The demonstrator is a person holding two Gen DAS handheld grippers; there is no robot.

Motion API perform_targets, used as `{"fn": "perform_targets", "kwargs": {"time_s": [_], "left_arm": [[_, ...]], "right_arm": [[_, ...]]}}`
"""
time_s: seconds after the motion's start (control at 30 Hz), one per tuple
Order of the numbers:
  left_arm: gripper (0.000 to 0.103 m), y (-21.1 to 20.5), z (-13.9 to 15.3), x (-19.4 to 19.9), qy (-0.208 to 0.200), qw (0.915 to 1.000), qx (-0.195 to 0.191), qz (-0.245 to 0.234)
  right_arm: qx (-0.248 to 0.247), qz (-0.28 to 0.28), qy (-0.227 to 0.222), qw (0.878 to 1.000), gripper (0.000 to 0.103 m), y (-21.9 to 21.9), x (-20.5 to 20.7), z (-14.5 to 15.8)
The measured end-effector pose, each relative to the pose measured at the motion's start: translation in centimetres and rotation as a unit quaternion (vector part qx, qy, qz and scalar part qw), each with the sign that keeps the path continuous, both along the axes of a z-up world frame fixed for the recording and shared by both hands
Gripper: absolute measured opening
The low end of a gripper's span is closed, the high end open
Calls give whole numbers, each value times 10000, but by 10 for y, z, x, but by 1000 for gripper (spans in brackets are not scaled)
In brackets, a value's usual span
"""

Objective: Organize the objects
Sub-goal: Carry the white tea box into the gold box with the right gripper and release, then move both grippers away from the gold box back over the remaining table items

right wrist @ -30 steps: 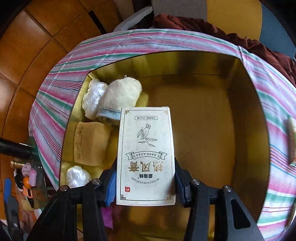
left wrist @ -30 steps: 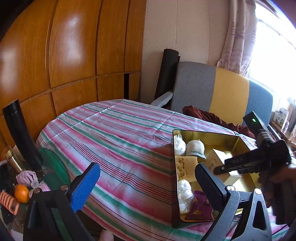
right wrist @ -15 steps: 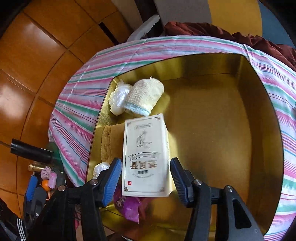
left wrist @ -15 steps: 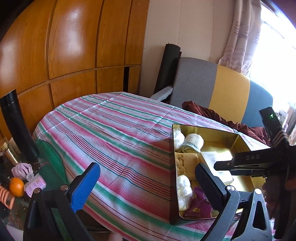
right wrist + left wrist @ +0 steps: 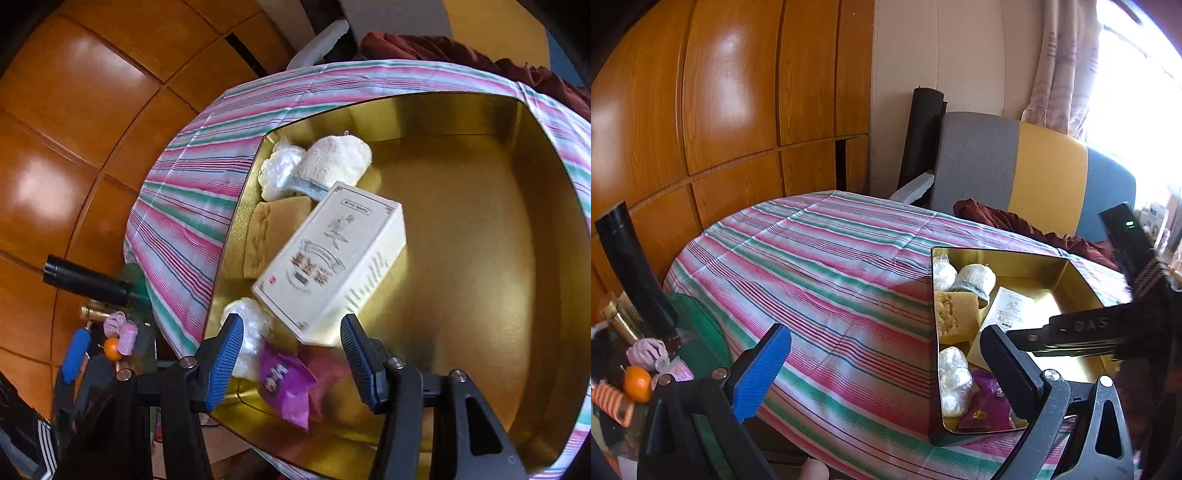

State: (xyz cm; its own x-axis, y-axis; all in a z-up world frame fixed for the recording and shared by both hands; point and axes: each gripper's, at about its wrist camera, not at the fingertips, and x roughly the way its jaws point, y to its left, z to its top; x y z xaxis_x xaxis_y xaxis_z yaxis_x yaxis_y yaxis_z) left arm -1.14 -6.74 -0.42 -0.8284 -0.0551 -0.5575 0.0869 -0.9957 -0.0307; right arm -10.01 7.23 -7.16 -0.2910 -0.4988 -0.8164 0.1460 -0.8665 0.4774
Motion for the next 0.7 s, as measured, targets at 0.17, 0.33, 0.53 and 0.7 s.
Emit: {"fn": "perform_targets", "kwargs": {"time_s": [0.17, 0.33, 0.53, 0.7], "left_arm": [[103, 8, 1, 0, -63, 9999, -120, -11], [103, 19, 7, 2, -26, 9998, -130, -169], [103, 41, 16, 5, 58, 9987, -201, -471], [103, 67, 23, 6, 76, 9961, -206, -856]], "right_arm": [[318, -185, 418, 9984, 56, 25, 23, 16], [587, -484, 693, 9947, 56, 61, 47, 25], [738, -1026, 849, 9883, 56, 118, 73, 35], [887, -1471, 896, 9811, 56, 167, 93, 40]]}}
